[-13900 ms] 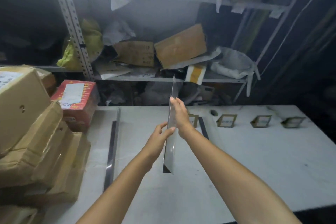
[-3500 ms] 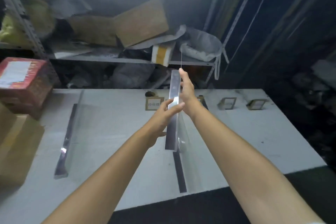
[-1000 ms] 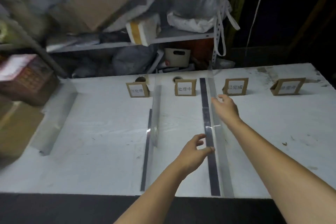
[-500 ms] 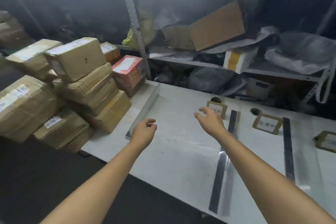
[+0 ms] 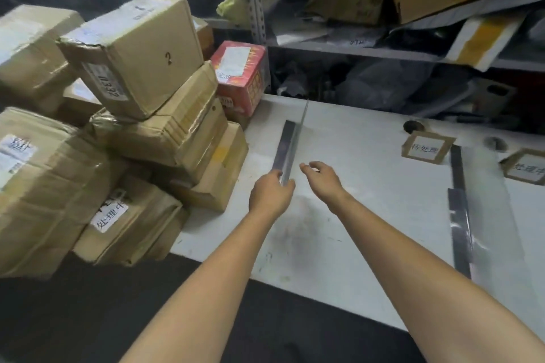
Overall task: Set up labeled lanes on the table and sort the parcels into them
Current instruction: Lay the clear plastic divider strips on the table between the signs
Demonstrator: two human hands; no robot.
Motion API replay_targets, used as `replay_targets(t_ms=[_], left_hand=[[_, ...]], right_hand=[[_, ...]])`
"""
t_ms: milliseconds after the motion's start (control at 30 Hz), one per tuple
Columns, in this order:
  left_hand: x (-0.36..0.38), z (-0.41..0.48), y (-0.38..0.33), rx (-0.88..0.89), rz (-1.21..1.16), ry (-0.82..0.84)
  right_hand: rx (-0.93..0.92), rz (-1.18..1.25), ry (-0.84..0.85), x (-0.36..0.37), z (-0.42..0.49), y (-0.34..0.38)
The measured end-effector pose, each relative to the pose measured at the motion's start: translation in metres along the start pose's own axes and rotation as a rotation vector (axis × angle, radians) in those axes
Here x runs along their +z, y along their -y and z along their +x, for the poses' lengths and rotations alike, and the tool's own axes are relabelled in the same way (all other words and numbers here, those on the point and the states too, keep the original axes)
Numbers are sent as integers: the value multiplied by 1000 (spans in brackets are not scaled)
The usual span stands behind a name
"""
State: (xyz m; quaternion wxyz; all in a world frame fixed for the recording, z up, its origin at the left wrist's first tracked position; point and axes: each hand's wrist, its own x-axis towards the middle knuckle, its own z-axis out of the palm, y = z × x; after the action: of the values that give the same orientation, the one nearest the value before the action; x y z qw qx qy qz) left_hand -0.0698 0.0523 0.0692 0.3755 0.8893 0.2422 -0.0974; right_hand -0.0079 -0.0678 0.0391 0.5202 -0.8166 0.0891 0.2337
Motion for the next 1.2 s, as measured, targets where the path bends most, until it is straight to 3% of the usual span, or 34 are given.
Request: replay_targets(t_ms=[167,300,467,633,800,1000,1133,1200], left_hand=[[14,29,5,101,261,51],[9,34,6,131,444,-69],[-10,30,12,138,287,-260],[-35,12,11,222,159,-381],[-64,-18,-37,382,71,-408],[-62,-61,-117,550,-51,-292],[-34,-78,-168,453,-399,110],[-8,-89,-196,429,-456,290]], right_hand=[[61,117,7,22,26,4],[67,159,21,31,33,10],[54,215,23,40,33,23],[29,96,-84,40,29,52],[-80,352,-39,13,14,101],[-163,623,-145,-79,-14,133],[-234,595,-285,-166,-38,115],[-233,606,-344,-217,-57,95]])
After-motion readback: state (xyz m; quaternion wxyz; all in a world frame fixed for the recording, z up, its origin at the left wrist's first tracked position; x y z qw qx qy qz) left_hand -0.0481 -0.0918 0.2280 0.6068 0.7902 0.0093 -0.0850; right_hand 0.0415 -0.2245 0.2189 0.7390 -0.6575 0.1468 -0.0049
